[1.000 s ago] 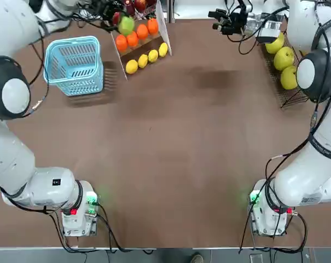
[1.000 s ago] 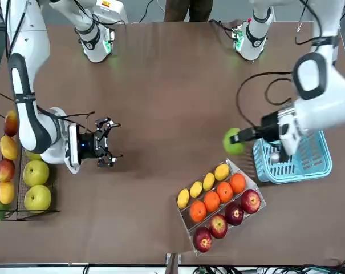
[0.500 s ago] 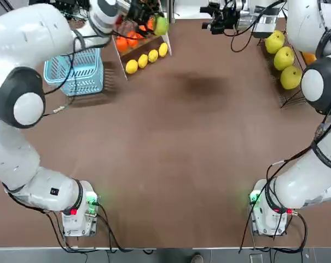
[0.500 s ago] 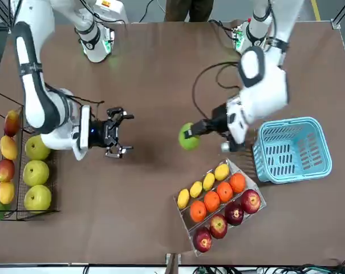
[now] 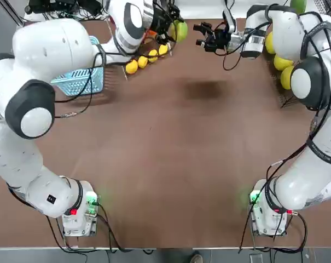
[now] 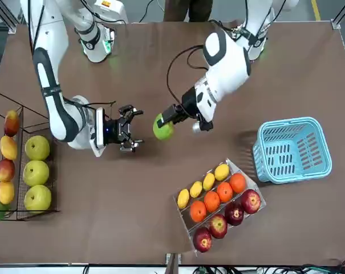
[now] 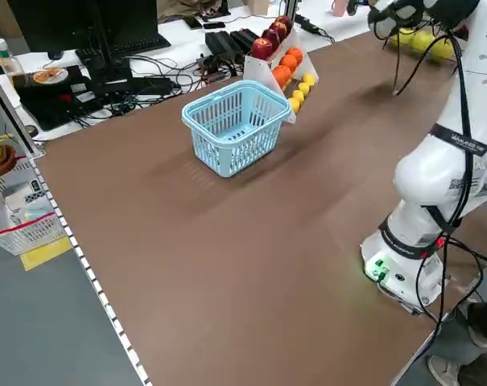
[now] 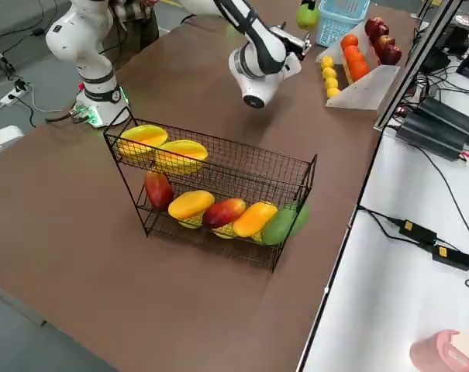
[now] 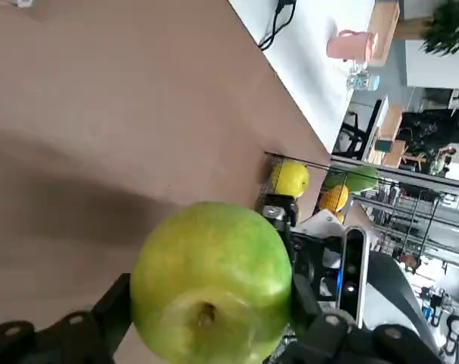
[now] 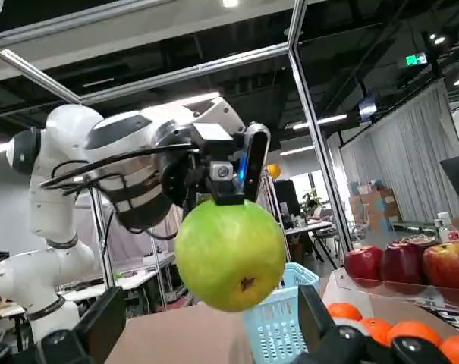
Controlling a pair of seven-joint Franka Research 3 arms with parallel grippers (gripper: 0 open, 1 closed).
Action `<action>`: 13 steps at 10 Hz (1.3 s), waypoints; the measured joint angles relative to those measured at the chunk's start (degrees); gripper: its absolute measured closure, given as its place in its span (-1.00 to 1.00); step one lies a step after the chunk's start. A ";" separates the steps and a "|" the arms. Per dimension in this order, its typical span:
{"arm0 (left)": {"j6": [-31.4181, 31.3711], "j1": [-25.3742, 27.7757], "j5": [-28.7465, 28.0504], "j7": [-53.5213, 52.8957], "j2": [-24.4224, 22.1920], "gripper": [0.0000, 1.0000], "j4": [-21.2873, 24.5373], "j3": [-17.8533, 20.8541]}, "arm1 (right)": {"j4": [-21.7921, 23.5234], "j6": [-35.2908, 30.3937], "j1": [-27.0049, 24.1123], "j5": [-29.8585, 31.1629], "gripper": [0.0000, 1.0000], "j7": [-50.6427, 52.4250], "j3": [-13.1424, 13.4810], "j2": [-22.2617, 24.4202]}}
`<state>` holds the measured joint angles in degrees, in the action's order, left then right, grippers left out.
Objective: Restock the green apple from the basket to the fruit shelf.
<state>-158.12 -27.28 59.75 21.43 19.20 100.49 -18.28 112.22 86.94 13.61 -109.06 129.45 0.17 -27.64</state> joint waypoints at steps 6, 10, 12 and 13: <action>-2.74 -4.36 0.00 4.29 3.11 -0.72 -3.79 0.06 | 0.36 -0.96 1.96 -1.04 -1.00 2.44 0.09 -0.01; -7.64 -7.57 0.01 4.50 5.58 -0.72 -4.74 0.11 | 0.78 -2.74 2.45 -1.32 -0.90 2.87 0.15 -0.02; -7.64 -7.60 0.01 4.64 5.57 -0.73 -4.82 0.08 | 0.95 -3.26 2.42 -1.64 -0.82 2.88 0.22 -0.03; -7.64 -7.60 0.01 4.66 5.56 -0.75 -4.90 0.07 | 0.95 -3.46 2.43 -1.79 -0.82 2.88 0.23 -0.03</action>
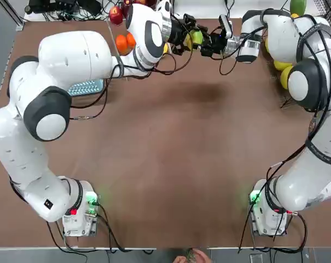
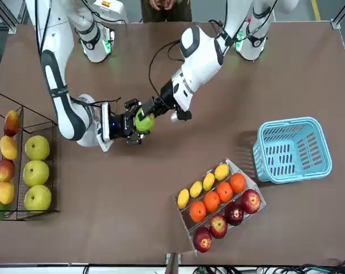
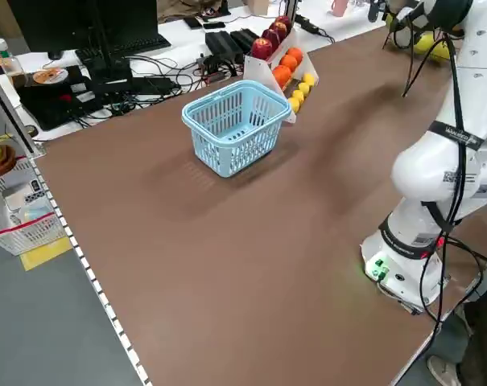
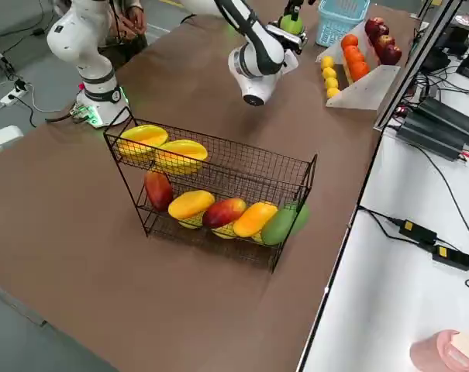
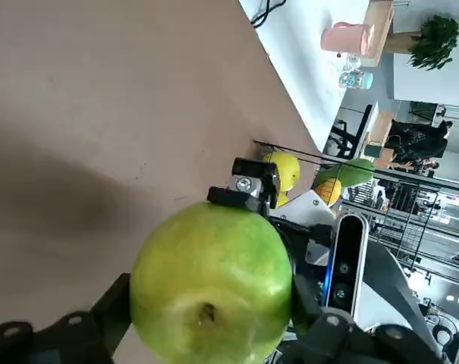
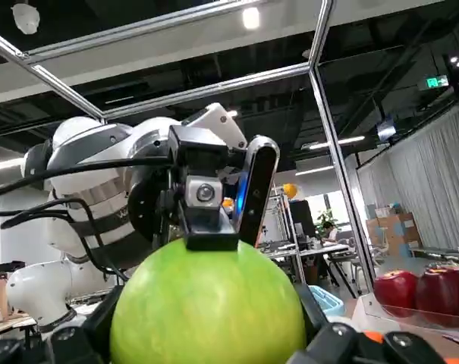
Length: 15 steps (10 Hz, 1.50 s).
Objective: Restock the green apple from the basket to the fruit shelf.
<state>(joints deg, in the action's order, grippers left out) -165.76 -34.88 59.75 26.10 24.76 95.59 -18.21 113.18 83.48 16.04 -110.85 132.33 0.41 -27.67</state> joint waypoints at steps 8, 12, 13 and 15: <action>29.37 15.10 -10.27 2.18 -7.66 -0.99 -0.36 1.14 | -2.23 -3.91 0.27 5.17 -0.82 -13.05 12.03 0.38; 52.39 33.66 -34.28 2.29 -17.73 -0.99 -0.18 1.23 | -18.21 3.09 0.12 30.22 -0.82 -32.71 26.13 2.79; 53.37 36.57 -38.18 0.45 -18.83 -0.99 -0.16 1.26 | -20.37 5.88 0.33 35.20 -0.82 -34.94 26.43 3.21; 55.03 40.24 -46.53 -2.10 -19.57 -0.99 -0.33 1.31 | -24.29 10.34 1.31 46.03 -0.82 -38.87 27.36 3.24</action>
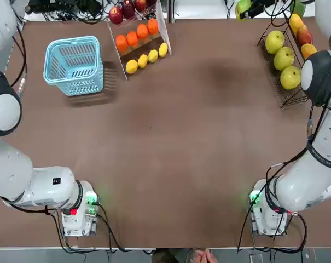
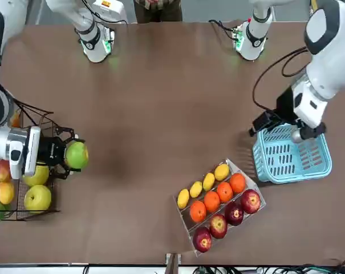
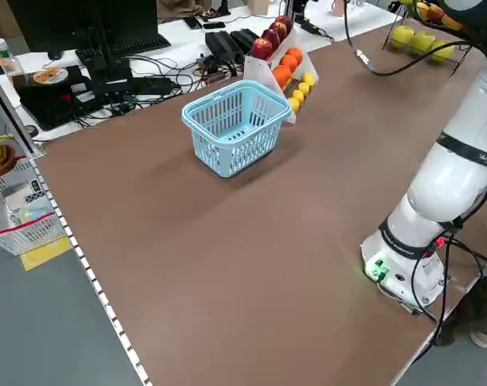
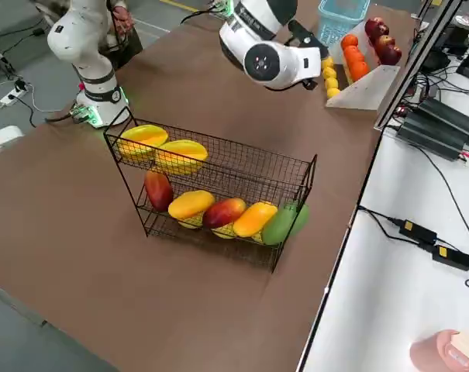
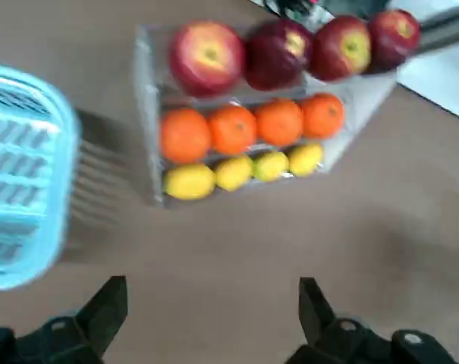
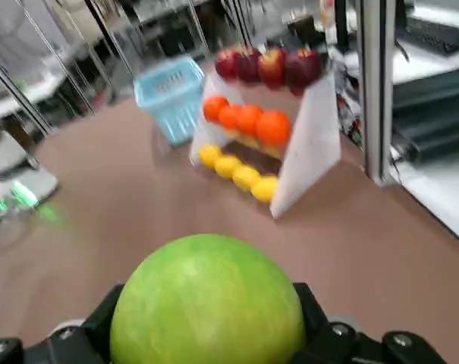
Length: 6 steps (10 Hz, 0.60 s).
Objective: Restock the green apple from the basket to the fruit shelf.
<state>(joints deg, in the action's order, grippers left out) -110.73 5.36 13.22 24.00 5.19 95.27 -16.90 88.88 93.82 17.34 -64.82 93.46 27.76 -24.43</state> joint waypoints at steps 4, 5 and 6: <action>6.64 -5.23 -7.52 -12.04 -0.12 -0.99 -1.87 10.64 | -8.87 4.78 3.10 25.95 -0.82 -14.30 2.64 0.13; 9.67 -8.66 -7.53 -13.83 -0.21 -0.99 -3.49 14.79 | -9.64 5.65 3.47 30.73 -0.82 -17.64 3.12 0.09; 12.67 -11.21 -7.53 -15.61 -0.40 -0.99 -5.17 17.54 | -10.81 5.75 3.71 36.07 -0.82 -22.39 3.49 0.07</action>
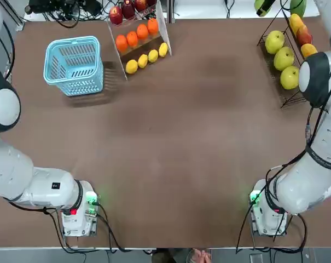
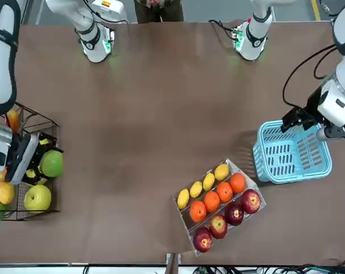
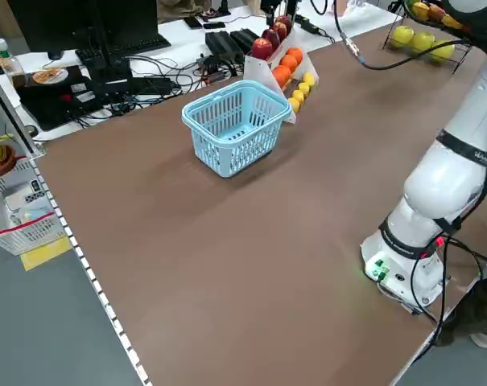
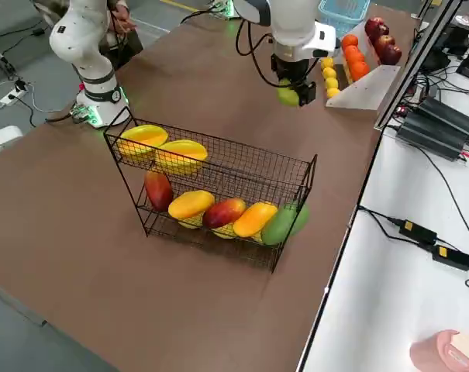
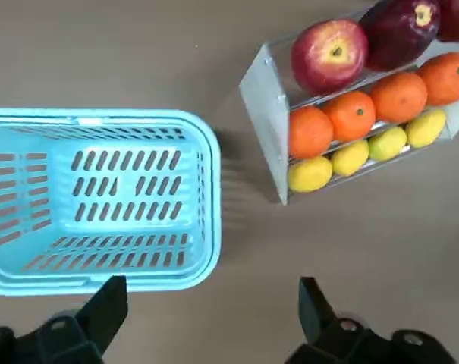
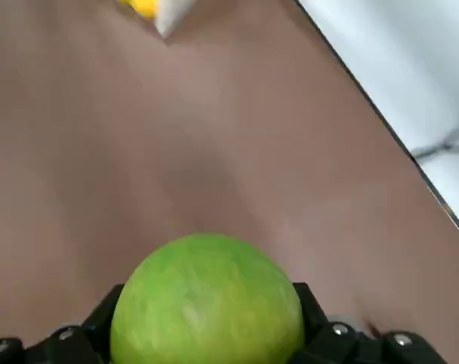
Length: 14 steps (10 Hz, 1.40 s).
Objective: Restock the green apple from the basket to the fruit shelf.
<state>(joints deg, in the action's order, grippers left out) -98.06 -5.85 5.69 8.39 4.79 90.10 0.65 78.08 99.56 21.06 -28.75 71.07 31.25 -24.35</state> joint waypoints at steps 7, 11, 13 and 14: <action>6.72 -3.74 -2.40 -4.16 -0.27 -0.99 -3.74 3.30 | -13.81 -15.82 -0.06 17.20 -0.82 -19.01 7.47 0.12; 10.18 -3.70 -4.53 -4.23 -1.87 -0.99 -4.13 3.32 | -17.91 -16.67 -5.11 21.12 -0.82 -11.16 7.61 0.01; 10.56 -3.80 -4.56 -4.23 -2.07 -0.99 -4.13 3.24 | -19.12 -15.69 -7.65 21.16 -0.82 -0.78 7.60 -0.13; 10.60 -3.91 -4.56 -4.20 -2.07 -0.99 -4.13 3.20 | -19.20 -13.98 -8.55 21.16 -0.82 4.00 7.59 -0.35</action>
<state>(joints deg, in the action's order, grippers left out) -87.47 -9.76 1.12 4.19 2.72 85.97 3.85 58.87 85.59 12.51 -7.59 75.07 38.85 -24.71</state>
